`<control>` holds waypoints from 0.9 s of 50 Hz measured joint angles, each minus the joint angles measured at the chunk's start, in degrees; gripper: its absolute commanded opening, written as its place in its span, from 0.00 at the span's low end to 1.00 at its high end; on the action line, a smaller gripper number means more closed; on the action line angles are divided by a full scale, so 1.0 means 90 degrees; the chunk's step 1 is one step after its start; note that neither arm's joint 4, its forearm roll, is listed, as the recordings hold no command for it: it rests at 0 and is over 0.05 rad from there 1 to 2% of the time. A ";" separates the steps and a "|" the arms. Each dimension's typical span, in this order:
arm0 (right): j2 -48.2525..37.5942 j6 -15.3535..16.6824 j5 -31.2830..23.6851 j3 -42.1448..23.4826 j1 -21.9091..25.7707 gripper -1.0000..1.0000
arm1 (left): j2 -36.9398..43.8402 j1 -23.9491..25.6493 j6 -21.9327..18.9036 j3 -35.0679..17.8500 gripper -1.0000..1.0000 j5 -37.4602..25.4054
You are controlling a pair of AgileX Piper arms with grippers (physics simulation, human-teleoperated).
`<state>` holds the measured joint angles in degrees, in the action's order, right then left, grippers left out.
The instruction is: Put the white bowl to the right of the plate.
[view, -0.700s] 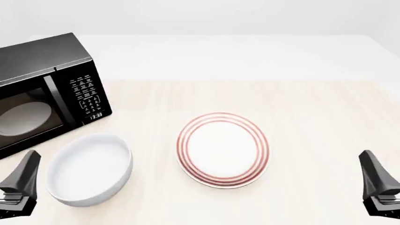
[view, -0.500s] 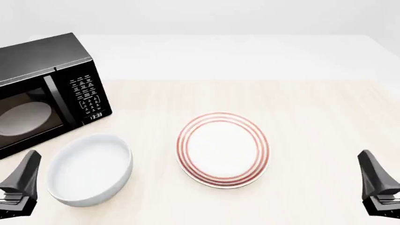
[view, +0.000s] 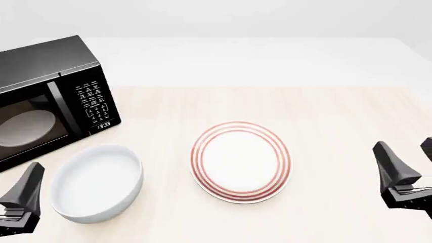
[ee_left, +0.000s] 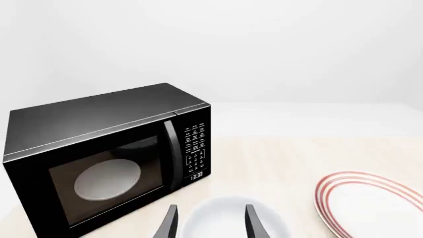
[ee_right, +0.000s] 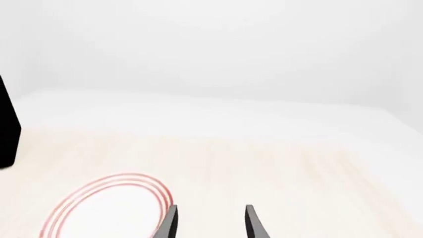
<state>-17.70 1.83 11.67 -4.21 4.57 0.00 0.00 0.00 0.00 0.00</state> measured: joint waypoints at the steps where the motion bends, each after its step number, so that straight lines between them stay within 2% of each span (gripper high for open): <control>1: -0.0142 0.0018 0.0064 -0.0057 0.0045 1.00 | 0.0000 0.0000 0.0000 0.0000 1.00 0.0000; 27: -0.3782 0.0281 0.1489 -0.1732 0.1286 1.00 | 0.0000 0.0000 0.0000 0.0000 1.00 0.0000; 38: -0.4993 0.0393 0.1693 -0.2513 0.1779 1.00 | 0.0000 0.0000 0.0000 0.0000 1.00 0.0000; 45: -0.5646 0.0354 0.1522 -0.3137 0.2127 1.00 | 0.0000 0.0000 0.0000 0.0000 1.00 0.0000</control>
<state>-68.52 5.01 25.37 -32.44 23.71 0.00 0.00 0.00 0.00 0.00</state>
